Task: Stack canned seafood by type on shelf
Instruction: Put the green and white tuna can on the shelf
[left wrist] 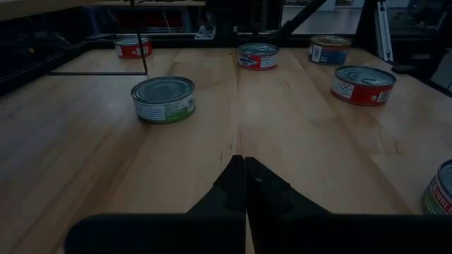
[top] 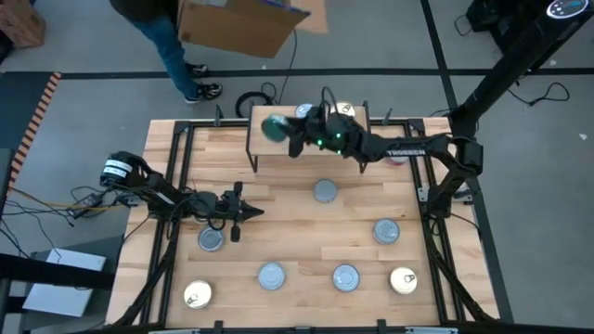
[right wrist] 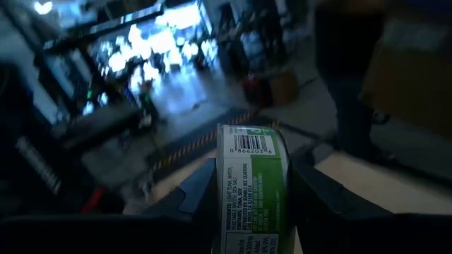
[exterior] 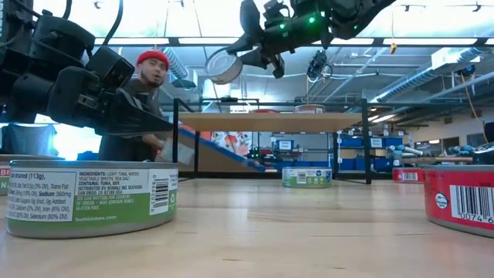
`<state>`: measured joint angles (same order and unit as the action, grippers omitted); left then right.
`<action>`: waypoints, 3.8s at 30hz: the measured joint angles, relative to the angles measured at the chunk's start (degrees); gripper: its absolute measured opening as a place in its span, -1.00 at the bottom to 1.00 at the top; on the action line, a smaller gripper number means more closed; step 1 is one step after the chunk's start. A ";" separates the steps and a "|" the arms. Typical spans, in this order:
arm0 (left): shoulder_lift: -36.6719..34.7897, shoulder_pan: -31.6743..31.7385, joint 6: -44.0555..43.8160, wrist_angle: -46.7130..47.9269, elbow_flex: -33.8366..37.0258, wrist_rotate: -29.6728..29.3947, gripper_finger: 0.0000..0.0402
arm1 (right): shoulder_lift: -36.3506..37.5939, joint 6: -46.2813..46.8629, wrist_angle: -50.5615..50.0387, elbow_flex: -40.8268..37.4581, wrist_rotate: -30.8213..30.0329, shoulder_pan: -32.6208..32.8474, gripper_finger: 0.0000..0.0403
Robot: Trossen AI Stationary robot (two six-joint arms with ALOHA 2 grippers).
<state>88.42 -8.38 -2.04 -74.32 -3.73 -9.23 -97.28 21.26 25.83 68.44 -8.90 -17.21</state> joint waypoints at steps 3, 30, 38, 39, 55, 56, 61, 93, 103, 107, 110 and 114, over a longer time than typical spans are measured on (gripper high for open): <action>0.00 0.00 0.18 0.00 0.00 0.00 -0.99 | -0.84 0.02 0.33 1.39 -0.05 -1.43 -0.29; 0.00 0.00 1.78 0.02 -0.15 -0.20 -0.99 | -14.29 13.59 -10.42 15.24 14.62 -12.24 -0.29; 0.00 0.00 1.67 0.02 -0.17 -0.20 -0.99 | -14.25 13.28 -13.48 15.24 13.61 -12.24 -0.29; 0.00 0.01 1.60 0.01 -0.17 -0.20 -0.99 | -14.27 13.24 -13.82 15.22 13.48 -12.24 -0.29; 0.00 0.00 1.39 0.02 -0.17 -0.20 -0.99 | -14.16 10.39 -14.95 15.24 6.91 -11.78 0.24; 0.00 0.00 1.39 0.02 -0.17 -0.20 -0.99 | -14.15 10.03 -14.62 15.24 6.21 -11.78 0.24; 0.00 0.00 1.01 0.04 -0.17 -0.20 -0.99 | -14.14 8.22 -14.00 16.13 5.33 -11.73 0.25; 0.00 0.00 1.41 0.53 -0.22 -0.17 -0.99 | -24.28 -15.66 -35.47 32.97 2.78 -7.68 -0.97; -0.01 0.00 1.39 0.59 -0.22 0.13 -0.99 | -24.94 -15.46 -34.13 33.00 3.68 -7.91 -0.96; 0.00 0.00 1.39 0.59 -0.22 0.15 -0.99 | -24.77 -16.70 -33.17 32.84 3.70 -7.88 -0.96; -0.01 0.00 1.39 0.58 -0.22 0.17 -0.98 | -24.09 -18.54 -32.56 32.72 3.32 -7.44 -0.93; -0.01 0.00 1.41 0.55 -0.22 0.19 -0.98 | -21.55 -20.08 -31.87 32.68 3.19 -6.72 -0.87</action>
<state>88.41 -8.38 -0.62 -73.77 -3.95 -9.05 -118.83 1.18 -6.04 101.12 -5.71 -23.94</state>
